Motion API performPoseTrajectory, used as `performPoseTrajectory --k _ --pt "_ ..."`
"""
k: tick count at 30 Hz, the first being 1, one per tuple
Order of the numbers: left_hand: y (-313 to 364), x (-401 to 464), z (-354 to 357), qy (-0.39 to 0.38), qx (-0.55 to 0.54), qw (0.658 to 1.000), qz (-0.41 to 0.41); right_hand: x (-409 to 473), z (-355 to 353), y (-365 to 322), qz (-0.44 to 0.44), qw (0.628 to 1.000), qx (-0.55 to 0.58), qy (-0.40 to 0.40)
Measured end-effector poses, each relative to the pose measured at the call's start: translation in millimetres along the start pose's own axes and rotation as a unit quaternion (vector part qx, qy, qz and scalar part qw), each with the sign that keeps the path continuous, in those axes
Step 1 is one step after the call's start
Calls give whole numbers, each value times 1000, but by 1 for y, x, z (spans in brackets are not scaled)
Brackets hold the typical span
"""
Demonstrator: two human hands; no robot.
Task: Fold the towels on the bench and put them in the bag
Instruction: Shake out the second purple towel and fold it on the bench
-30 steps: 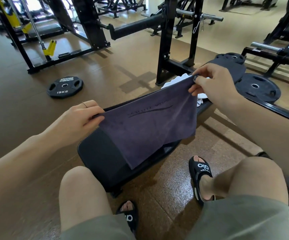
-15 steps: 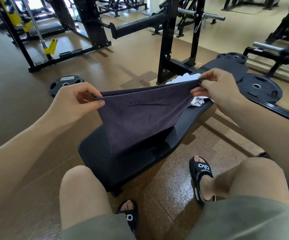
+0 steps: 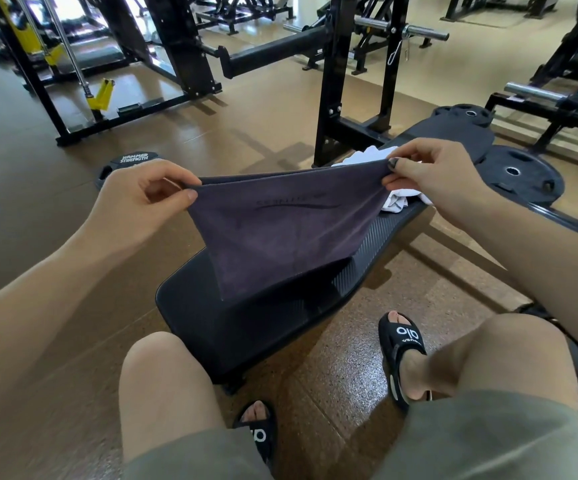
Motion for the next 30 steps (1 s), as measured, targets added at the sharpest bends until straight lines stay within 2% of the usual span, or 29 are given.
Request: performPoseTrajectory --k 5,9,12,17,26,30 --pt "-3 3 -4 6 28 999 21 0 -1 -4 -19 1000 -20 0" --pt "-1 6 -8 13 14 1000 2 0 -1 -3 -29 999 -31 -6" --pt "-1 8 -9 -1 -6 1000 -15 0 -2 -3 -34 999 -34 -5" --pt "-1 10 -8 -41 24 999 -8 1 -4 -2 -36 998 -43 -3" --pt "6 15 -13 -33 -9 999 -20 2 -11 -6 -37 996 -84 -14" --pt "7 16 -17 -41 23 999 -2 3 -11 -9 -61 993 -103 -10"
Point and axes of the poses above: each hand's wrist, its own x-axis towards the middle knuckle, its own z-axis out of the palm, y = z × x, the point moved 2 cm from there along x, towards the middle knuckle, and after that the axes turned 10 degrees about x, right-handed, at the moved point
